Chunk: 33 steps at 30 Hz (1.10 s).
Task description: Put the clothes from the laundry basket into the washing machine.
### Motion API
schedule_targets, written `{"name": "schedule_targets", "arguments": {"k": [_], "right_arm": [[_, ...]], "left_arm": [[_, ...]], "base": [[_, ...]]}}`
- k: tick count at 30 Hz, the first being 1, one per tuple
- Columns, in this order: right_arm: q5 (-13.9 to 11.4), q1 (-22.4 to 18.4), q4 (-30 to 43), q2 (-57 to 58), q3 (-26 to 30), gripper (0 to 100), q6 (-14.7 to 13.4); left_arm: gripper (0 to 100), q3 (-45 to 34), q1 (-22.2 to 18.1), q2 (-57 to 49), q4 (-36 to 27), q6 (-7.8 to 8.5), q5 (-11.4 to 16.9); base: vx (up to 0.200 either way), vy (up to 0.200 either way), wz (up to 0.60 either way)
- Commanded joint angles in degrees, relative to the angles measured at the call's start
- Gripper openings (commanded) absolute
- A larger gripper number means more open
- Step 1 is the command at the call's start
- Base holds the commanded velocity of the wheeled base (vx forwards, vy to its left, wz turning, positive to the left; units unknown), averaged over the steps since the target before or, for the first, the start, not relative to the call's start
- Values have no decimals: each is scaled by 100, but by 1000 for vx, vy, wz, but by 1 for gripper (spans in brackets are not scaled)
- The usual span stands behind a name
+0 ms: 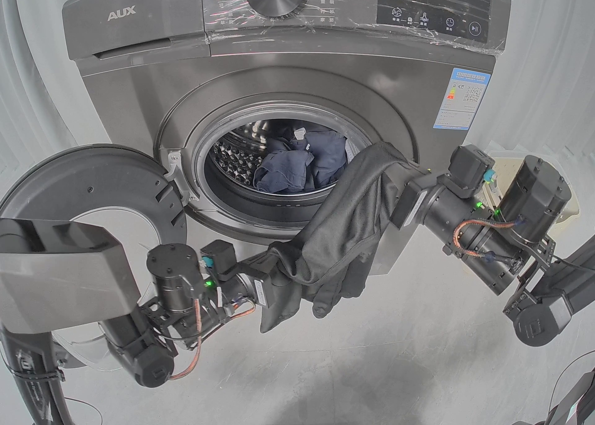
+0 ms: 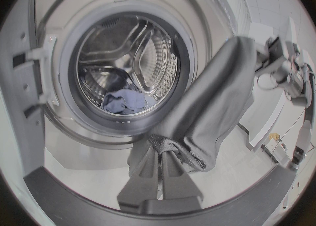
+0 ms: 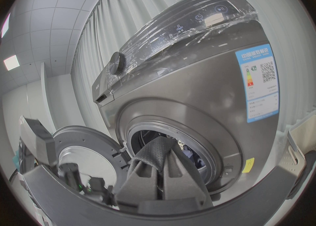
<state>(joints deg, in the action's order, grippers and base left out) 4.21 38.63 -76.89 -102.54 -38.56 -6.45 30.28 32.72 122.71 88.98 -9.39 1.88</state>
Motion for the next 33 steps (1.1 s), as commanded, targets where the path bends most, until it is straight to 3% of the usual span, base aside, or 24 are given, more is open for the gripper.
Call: {"name": "schedule_targets", "arguments": {"k": [1, 8, 12, 33], "right_arm": [[-34, -75, -116, 111, 542, 0, -49], [-95, -49, -1092, 41, 1360, 0, -445], [-166, -22, -1188, -74, 1465, 0, -568], [-166, -145, -1197, -399, 1342, 0, -542]], "left_arm": [[0, -611, -169, -1135, 5, 7, 76], [0, -796, -451, -1979, 5, -28, 366], [0, -778, -477, -2128, 5, -37, 551], [0, -743, -495, -2190, 5, -28, 551]], "base": [[0, 0, 0], [0, 0, 0], [0, 0, 0], [0, 0, 0]]}}
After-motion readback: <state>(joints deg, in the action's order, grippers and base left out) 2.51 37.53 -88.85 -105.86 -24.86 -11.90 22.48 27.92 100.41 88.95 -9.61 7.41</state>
